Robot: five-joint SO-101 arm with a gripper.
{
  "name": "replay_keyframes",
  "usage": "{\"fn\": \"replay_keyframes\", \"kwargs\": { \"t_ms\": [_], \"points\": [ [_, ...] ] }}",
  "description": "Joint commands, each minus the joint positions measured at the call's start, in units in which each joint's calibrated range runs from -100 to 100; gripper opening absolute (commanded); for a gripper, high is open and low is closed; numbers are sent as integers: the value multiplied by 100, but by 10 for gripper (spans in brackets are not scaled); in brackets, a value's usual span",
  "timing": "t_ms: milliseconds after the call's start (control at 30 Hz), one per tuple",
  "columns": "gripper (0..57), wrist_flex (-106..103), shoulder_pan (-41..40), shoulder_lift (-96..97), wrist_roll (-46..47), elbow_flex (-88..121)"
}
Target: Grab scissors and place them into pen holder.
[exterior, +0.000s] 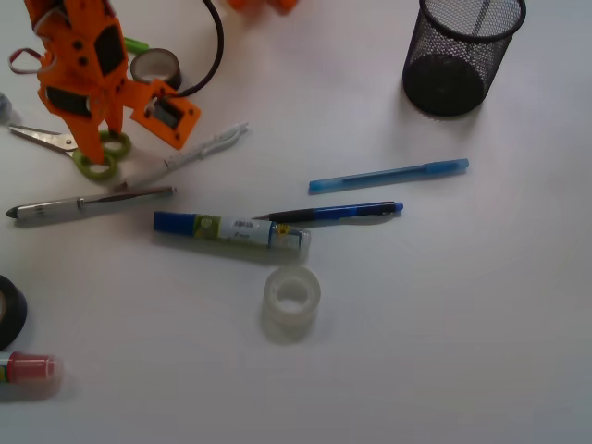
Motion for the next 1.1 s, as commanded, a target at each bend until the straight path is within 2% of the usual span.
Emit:
{"fn": "replay_keyframes", "kwargs": {
  "t_ms": [0, 233, 300, 367, 400, 600, 733, 833, 933, 1067],
  "points": [
    [140, 148, 2, 166, -34, -382],
    [136, 218, 17, 243, -39, -472],
    [97, 235, 39, 345, -93, -536],
    [11, 235, 47, 370, -107, -545],
    [0, 235, 54, 370, -151, -545],
    [2, 209, 47, 362, -166, -554],
    [2, 646, -51, 124, -249, -1451],
    [2, 1845, 17, -556, -1055, -3924],
    [2, 2667, 159, -964, -2261, -5817],
    [2, 2790, -81, -1636, -3687, -6904]
  ]
}}
